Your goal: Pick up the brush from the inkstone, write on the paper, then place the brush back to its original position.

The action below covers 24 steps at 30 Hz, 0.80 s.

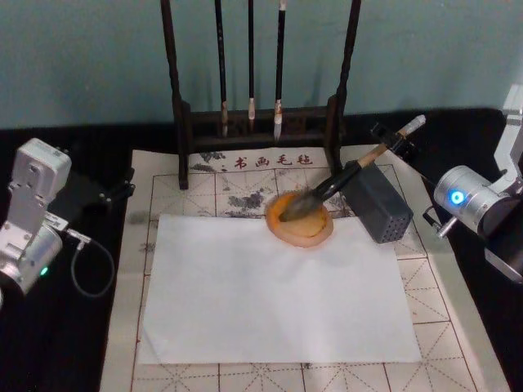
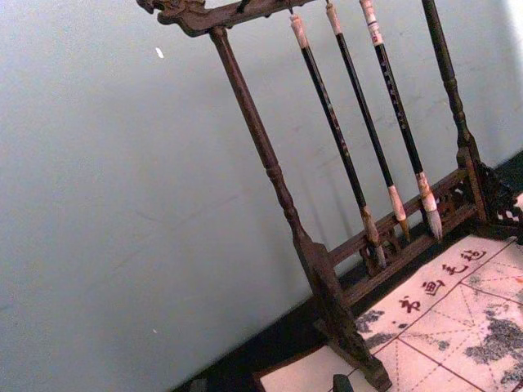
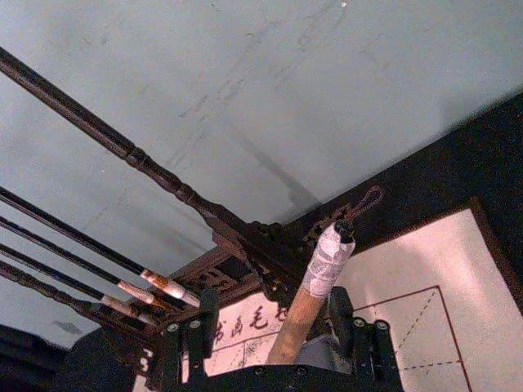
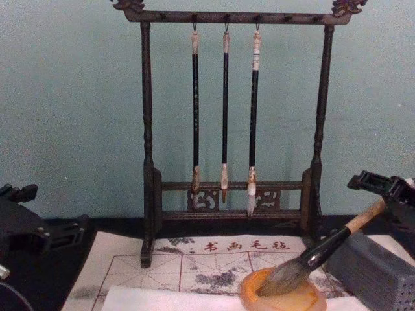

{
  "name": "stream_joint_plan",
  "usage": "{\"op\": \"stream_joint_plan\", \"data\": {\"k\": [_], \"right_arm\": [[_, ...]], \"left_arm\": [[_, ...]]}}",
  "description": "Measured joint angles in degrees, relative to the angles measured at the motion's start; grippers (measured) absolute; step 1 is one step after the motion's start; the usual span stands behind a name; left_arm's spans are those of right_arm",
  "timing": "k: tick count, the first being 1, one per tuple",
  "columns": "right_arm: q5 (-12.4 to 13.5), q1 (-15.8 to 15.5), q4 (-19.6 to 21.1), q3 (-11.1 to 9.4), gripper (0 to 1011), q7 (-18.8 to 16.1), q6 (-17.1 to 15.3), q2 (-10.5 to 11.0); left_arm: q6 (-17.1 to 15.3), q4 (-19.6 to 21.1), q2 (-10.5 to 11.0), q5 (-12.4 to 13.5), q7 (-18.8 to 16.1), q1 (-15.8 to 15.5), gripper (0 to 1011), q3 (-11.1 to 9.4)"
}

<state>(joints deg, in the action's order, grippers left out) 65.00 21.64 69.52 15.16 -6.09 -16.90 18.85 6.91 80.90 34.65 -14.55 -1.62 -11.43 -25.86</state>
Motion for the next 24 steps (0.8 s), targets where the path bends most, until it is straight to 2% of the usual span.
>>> {"op": "stream_joint_plan", "data": {"k": [3, 4, 18, 24], "right_arm": [[0.0, 0.0, 0.0, 0.0, 824, 0.0, 0.0, 0.0], [0.0, 0.0, 0.0, 0.0, 824, 0.0, 0.0, 0.0], [0.0, -0.1, 0.1, -0.1, 353, 0.1, -0.1, 0.0], [0.0, -0.1, 0.1, -0.1, 215, 0.1, -0.1, 0.0]], "left_arm": [[0.0, 0.0, 0.0, 0.0, 0.0, 0.0, 1001, 0.0], [0.0, 0.0, 0.0, 0.0, 0.0, 0.0, 1001, 0.0], [0.0, 0.0, 0.0, 0.0, 0.0, 0.0, 1001, 0.0], [0.0, 0.0, 0.0, 0.0, 0.0, 0.0, 1001, 0.0]]}}
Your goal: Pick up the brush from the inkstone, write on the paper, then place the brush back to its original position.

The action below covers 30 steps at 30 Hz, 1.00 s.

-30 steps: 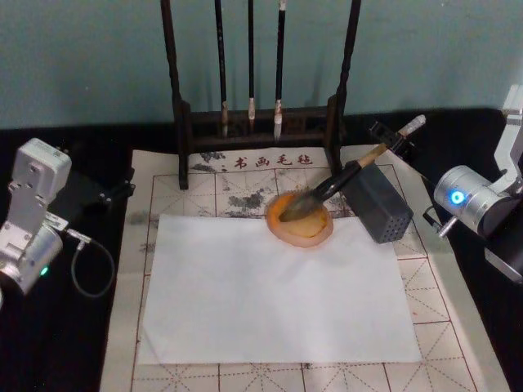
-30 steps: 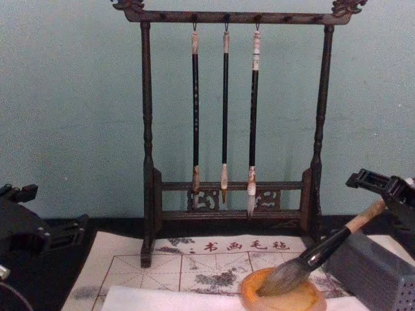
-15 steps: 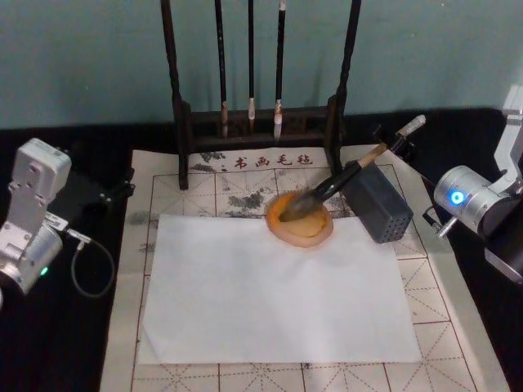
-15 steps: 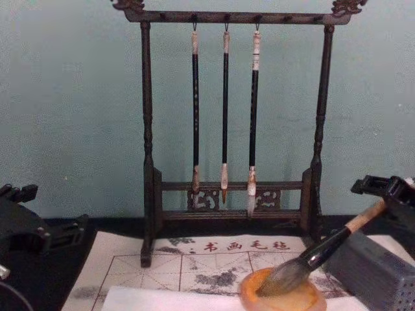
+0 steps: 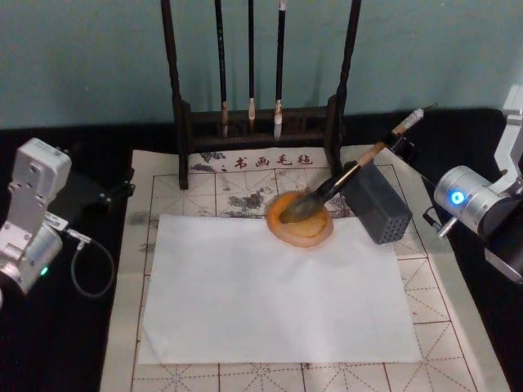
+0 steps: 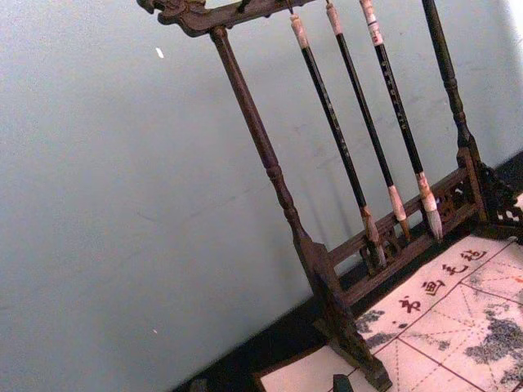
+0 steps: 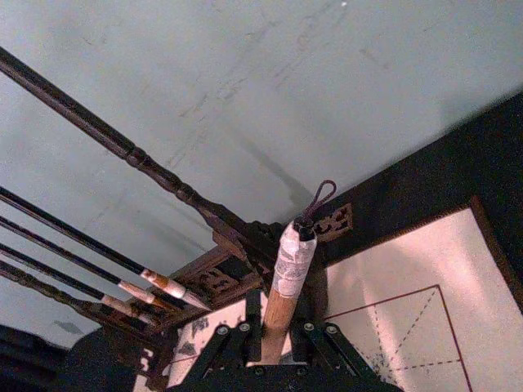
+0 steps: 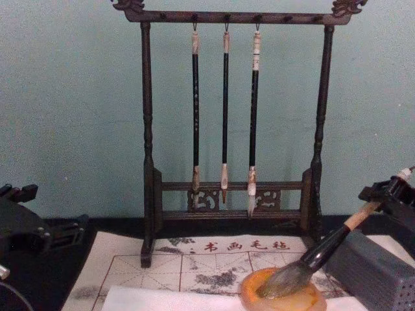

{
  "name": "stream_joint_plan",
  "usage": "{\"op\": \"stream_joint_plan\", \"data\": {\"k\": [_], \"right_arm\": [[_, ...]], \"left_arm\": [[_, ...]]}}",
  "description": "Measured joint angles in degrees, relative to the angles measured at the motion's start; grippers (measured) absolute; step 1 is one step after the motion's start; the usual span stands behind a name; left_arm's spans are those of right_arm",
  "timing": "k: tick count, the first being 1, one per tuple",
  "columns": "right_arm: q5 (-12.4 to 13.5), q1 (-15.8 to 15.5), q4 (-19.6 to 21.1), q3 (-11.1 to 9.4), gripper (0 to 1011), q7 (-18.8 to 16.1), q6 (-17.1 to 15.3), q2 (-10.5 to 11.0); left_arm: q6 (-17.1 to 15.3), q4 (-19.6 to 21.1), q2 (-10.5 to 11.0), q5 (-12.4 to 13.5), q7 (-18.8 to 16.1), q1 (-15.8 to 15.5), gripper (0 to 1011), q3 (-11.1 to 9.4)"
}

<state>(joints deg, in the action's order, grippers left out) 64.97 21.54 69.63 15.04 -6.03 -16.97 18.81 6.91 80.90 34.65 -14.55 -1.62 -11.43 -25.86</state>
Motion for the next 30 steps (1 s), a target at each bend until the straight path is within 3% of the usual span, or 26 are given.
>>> {"op": "stream_joint_plan", "data": {"k": [16, 30], "right_arm": [[0.0, 0.0, 0.1, 0.1, 209, -0.2, 0.2, 0.1], [-3.1, -0.6, 5.3, 3.7, 207, -1.5, 5.1, 2.7]], "left_arm": [[0.0, 0.0, 0.0, 0.0, 0.0, 0.0, 1001, 0.0], [0.0, 0.0, 0.0, 0.0, 0.0, 0.0, 1001, 0.0]]}}
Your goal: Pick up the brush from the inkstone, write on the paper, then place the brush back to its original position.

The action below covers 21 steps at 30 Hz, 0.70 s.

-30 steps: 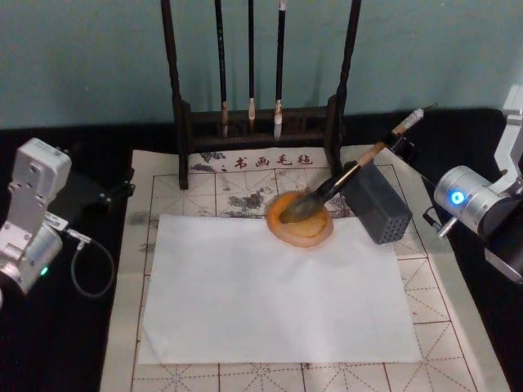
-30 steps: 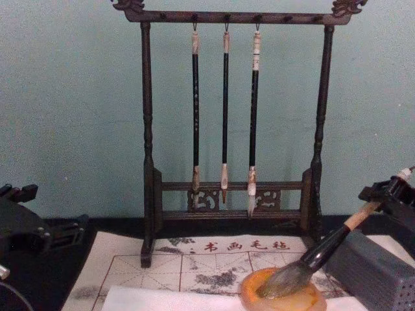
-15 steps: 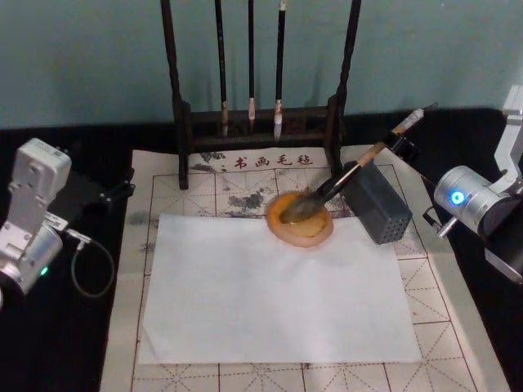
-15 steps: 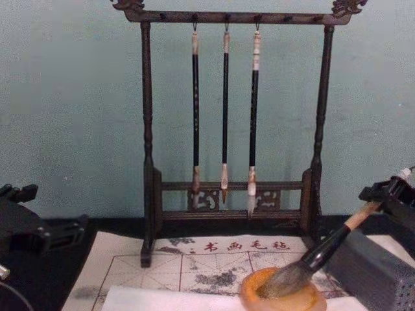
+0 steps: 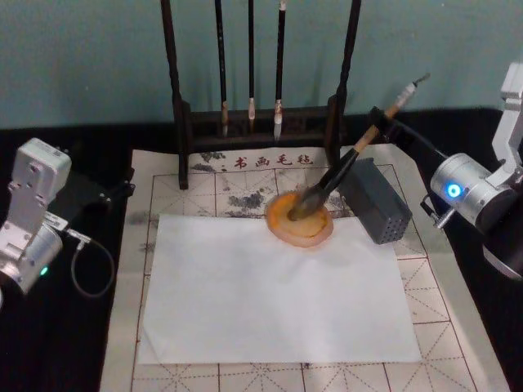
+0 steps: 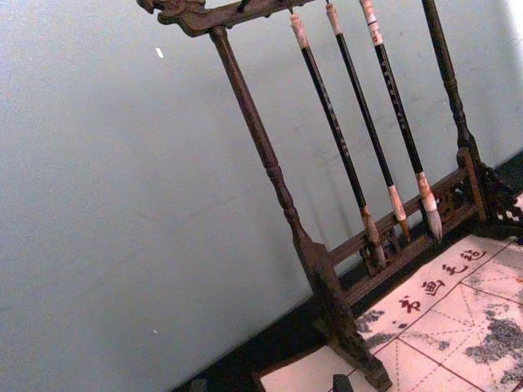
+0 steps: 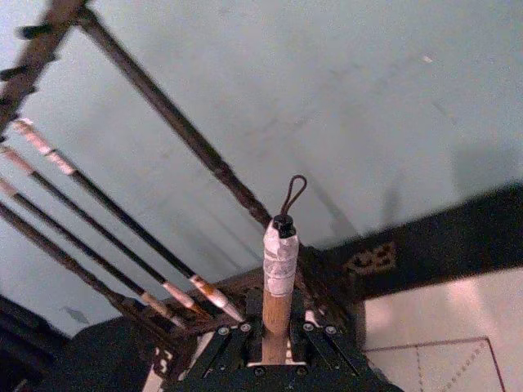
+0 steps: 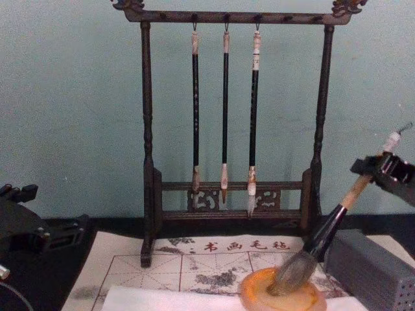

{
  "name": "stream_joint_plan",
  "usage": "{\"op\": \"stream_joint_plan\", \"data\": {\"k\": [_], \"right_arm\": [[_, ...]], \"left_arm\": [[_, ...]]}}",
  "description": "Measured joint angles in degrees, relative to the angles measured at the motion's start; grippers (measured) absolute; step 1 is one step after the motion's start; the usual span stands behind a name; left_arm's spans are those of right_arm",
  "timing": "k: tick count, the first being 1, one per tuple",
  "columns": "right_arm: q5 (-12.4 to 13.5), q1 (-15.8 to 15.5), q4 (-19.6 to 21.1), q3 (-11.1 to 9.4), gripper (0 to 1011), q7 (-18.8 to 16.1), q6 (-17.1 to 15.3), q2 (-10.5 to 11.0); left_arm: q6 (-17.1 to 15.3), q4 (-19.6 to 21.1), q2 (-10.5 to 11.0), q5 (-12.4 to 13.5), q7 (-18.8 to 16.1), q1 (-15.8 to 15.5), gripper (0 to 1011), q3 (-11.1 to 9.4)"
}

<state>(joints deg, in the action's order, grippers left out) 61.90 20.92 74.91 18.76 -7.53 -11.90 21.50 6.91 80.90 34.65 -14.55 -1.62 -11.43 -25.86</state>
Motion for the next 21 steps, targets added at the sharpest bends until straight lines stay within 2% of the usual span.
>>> {"op": "stream_joint_plan", "data": {"k": [13, 21], "right_arm": [[-5.6, -1.2, 6.6, 2.3, 207, -2.8, 3.3, 2.6], [-11.5, -1.7, 10.1, 4.0, 207, -4.3, 5.3, 4.2]], "left_arm": [[0.0, 0.0, 0.0, 0.0, 0.0, 0.0, 1001, 0.0], [0.0, 0.0, 0.0, 0.0, 0.0, 0.0, 1001, 0.0]]}}
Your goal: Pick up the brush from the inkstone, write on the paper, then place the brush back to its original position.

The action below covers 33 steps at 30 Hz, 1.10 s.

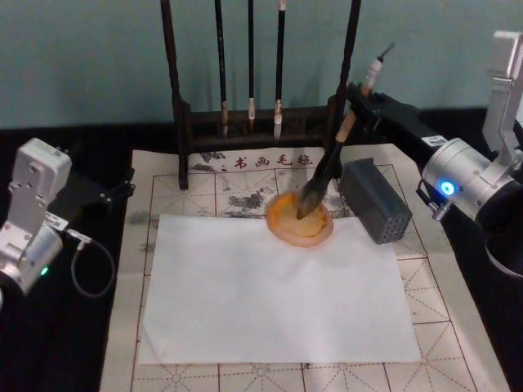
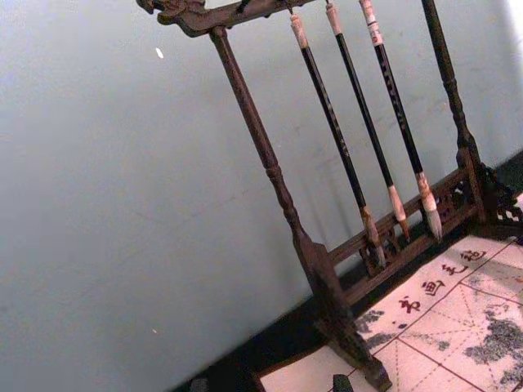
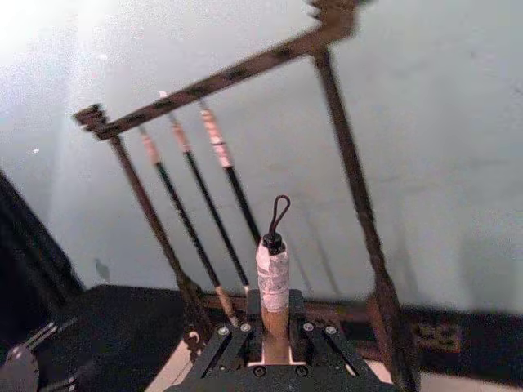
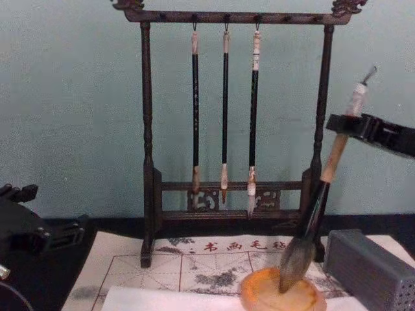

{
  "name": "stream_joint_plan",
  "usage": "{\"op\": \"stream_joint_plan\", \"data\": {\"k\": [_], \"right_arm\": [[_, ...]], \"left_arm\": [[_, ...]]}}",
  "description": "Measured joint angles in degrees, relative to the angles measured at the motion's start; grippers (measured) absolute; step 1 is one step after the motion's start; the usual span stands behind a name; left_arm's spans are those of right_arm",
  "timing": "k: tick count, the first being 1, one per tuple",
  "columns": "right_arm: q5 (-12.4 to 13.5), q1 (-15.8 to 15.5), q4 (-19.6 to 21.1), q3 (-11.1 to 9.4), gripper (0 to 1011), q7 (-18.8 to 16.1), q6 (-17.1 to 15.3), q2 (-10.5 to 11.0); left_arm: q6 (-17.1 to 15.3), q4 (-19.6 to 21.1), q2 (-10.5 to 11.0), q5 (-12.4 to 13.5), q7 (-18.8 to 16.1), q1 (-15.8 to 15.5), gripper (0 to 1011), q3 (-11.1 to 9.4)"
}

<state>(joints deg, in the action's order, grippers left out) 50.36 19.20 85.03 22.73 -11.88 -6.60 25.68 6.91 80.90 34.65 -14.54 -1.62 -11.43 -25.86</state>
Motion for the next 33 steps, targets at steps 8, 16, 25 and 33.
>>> {"op": "stream_joint_plan", "data": {"k": [8, 16, 25, 33], "right_arm": [[-6.7, 0.1, 3.3, 1.4, 207, -2.3, 2.9, 1.7], [-10.9, 1.0, 4.7, 2.1, 207, -4.9, 4.3, 2.6], [-13.0, 1.4, 5.3, 2.6, 207, -8.4, 4.7, 2.8], [-14.2, 1.1, 5.5, 2.4, 207, -10.3, 4.8, 2.5]], "left_arm": [[0.0, 0.0, 0.0, 0.0, 0.0, 0.0, 1001, 0.0], [0.0, 0.0, 0.0, 0.0, 0.0, 0.0, 1001, 0.0], [0.0, 0.0, 0.0, 0.0, 0.0, 0.0, 1001, 0.0], [0.0, 0.0, 0.0, 0.0, 0.0, 0.0, 1001, 0.0]]}}
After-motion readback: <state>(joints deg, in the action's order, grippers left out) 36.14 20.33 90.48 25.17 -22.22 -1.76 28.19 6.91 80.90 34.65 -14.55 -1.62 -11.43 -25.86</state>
